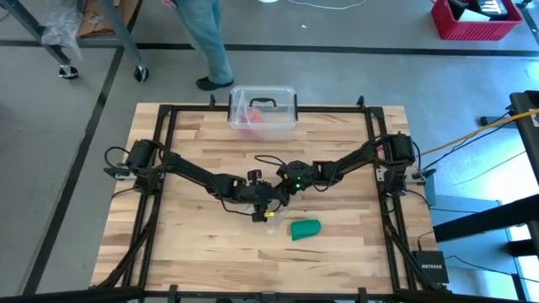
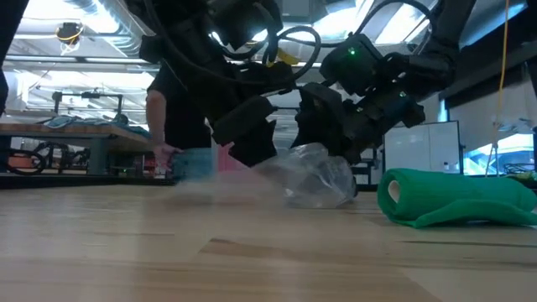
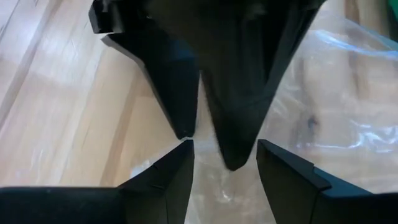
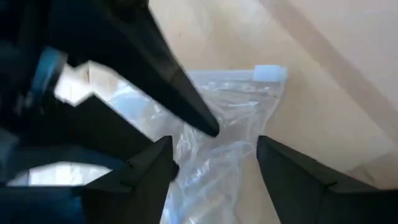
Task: Roll bandage
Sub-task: Open the transparent zip bag
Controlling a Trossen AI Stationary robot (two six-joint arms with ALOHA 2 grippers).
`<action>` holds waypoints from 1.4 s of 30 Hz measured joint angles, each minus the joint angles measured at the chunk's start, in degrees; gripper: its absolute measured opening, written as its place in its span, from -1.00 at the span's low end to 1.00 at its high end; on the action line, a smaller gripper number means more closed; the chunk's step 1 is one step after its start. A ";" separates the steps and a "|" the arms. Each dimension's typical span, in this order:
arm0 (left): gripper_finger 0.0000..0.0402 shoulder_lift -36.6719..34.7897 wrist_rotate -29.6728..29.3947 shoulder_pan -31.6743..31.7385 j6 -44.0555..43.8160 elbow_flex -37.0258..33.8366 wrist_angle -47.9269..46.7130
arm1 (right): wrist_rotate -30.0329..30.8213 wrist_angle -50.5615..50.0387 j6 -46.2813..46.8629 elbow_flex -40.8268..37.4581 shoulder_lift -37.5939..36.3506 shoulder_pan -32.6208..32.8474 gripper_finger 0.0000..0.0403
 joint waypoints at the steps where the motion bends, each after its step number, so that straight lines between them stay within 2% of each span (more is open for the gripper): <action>1: -0.18 0.00 0.00 -0.02 0.06 0.00 0.05 | 0.32 -0.34 -0.92 0.00 0.00 0.33 0.15; 5: -0.18 0.00 0.00 0.00 0.13 0.00 0.13 | 1.22 -0.77 -3.08 -0.04 0.07 1.35 -0.05; 13: -0.18 -0.16 -0.07 -0.06 1.83 0.00 0.24 | 1.96 -2.22 -6.58 -0.07 0.09 1.39 -0.75; 16: -0.18 -1.44 -0.15 -0.57 2.03 1.34 -4.37 | 1.99 -2.36 -8.01 -0.07 0.09 1.42 -0.96; 21: -0.18 -5.98 -3.65 -2.16 -1.00 5.25 -15.11 | 1.92 -6.29 -10.11 1.49 -0.18 1.39 -0.96; 27: -0.18 -11.98 -5.61 -4.10 -5.89 5.08 -20.04 | 5.32 -11.66 -14.86 1.93 -5.51 1.45 -0.98; 36: -0.18 -17.69 -5.18 -2.77 -8.21 -5.09 -7.07 | 19.89 -15.72 -25.40 0.52 -17.70 6.01 -0.99; 42: -0.18 -22.58 -1.83 -1.12 -8.46 -10.85 4.10 | 29.80 -16.01 -36.32 0.52 -20.79 11.72 -0.99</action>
